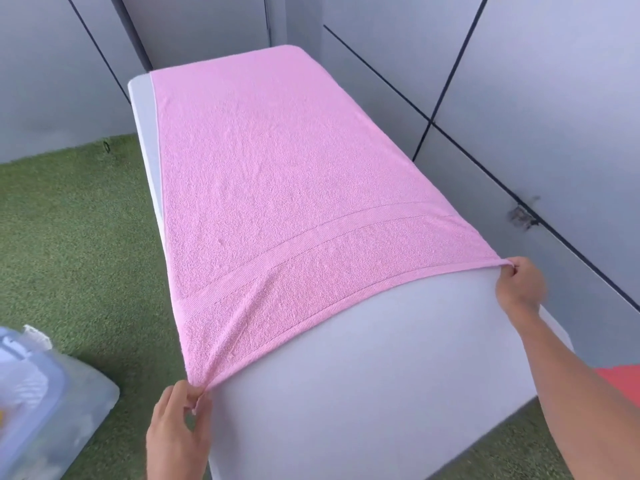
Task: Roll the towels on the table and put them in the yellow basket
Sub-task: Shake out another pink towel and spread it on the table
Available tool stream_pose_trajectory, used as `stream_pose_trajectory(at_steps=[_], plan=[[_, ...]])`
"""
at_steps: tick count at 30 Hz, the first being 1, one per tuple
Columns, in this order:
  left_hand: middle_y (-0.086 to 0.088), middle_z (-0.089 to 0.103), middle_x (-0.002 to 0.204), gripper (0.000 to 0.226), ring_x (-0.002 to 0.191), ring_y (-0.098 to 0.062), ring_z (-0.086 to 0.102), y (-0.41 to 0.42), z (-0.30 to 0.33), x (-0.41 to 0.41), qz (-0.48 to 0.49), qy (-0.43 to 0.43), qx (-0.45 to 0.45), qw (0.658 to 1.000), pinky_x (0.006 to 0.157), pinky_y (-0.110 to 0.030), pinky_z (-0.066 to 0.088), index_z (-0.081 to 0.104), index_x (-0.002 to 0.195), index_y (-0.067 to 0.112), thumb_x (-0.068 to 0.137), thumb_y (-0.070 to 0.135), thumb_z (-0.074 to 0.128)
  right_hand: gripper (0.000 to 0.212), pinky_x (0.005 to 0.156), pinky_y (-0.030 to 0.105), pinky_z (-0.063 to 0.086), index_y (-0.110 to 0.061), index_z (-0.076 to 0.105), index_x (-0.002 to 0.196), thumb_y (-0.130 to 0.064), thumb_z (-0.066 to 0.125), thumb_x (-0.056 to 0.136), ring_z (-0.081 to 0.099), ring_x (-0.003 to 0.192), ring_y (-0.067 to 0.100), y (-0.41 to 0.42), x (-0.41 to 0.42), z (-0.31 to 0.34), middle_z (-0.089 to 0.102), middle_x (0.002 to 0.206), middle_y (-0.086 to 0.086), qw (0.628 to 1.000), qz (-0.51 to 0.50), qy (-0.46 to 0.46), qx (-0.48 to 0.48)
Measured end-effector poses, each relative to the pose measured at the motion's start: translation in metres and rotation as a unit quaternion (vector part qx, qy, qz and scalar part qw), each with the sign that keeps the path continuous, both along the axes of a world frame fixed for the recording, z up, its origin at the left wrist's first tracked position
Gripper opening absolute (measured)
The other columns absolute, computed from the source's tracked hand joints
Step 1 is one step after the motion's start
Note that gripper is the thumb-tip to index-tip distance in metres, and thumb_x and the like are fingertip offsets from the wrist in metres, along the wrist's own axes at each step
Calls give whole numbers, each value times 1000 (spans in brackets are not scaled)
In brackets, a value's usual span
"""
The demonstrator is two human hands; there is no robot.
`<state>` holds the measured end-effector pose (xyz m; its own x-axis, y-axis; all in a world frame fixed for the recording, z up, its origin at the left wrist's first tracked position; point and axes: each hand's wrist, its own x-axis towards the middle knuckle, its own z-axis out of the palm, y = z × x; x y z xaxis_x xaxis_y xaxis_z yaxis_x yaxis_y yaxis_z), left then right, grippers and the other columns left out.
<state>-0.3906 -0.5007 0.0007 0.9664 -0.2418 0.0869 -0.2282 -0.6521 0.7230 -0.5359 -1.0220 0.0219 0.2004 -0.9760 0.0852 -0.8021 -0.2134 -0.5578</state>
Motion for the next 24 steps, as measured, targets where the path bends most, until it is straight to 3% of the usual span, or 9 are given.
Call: stream_pose_trajectory(at_steps=[3, 5, 11, 14, 17, 19, 22, 24], plan=[[1, 51, 79, 22, 72, -19, 53, 10, -2, -48, 21, -3, 20, 1000, 66, -37, 48, 50, 74, 26, 86, 17, 66, 22, 80, 40, 39, 5, 59, 105, -3, 41, 96, 57, 101, 43, 9, -38, 2, 62, 108, 29, 1000, 14, -1, 3], [2, 50, 76, 25, 71, -25, 54, 15, 1, -82, 29, -2, 31, 999, 64, -40, 47, 52, 77, 22, 84, 3, 67, 22, 81, 41, 39, 5, 59, 106, -5, 42, 97, 57, 101, 44, 13, -63, 2, 62, 108, 29, 999, 30, 10, 9], [6, 47, 79, 25, 70, -23, 51, 28, 7, -171, 33, 4, 36, 999, 62, -32, 35, 51, 79, 20, 84, 0, 65, 22, 84, 42, 40, 3, 59, 109, -6, 42, 98, 56, 104, 43, 21, -113, 12, 62, 111, 28, 996, 64, 8, 57], [5, 48, 82, 25, 73, -26, 53, 32, 11, -194, 40, 12, 42, 998, 62, -38, 42, 51, 85, 21, 84, 0, 65, 28, 90, 42, 40, 0, 53, 122, -9, 41, 98, 51, 114, 41, 22, -126, 17, 58, 121, 25, 986, 123, 60, 94], [-3, 48, 102, 25, 97, -32, 48, 28, 21, -203, 49, -8, 93, 994, 83, -49, 43, 55, 103, 11, 83, -1, 65, 46, 113, 47, 27, -5, 41, 140, -7, 45, 94, 29, 138, 39, 36, -129, 28, 41, 142, 24, 962, 217, 159, 42], [-11, 45, 121, 40, 112, -35, 41, 18, 32, -200, 60, -17, 158, 986, 93, -54, 40, 52, 119, 10, 82, 3, 66, 55, 118, 49, 17, -10, 33, 147, -12, 50, 95, 16, 146, 33, 65, -128, 35, 27, 154, 19, 930, 326, 169, 4], [-12, 44, 132, 48, 118, -38, 43, -10, 41, -193, 1, -31, 210, 977, 93, -55, 45, 54, 124, 21, 80, 8, 68, 57, 118, 49, 9, -27, 20, 152, -33, 42, 100, -3, 149, 20, 110, -129, 36, 4, 161, 0, 867, 451, 211, 32], [-7, 48, 126, 47, 113, -35, 48, -27, 40, -189, -65, -32, 214, 974, 87, -50, 51, 56, 122, 23, 79, 9, 70, 57, 117, 49, 9, -31, 17, 152, -40, 39, 100, -6, 148, 17, 119, -134, 31, 0, 161, -3, 862, 454, 219, 42]])
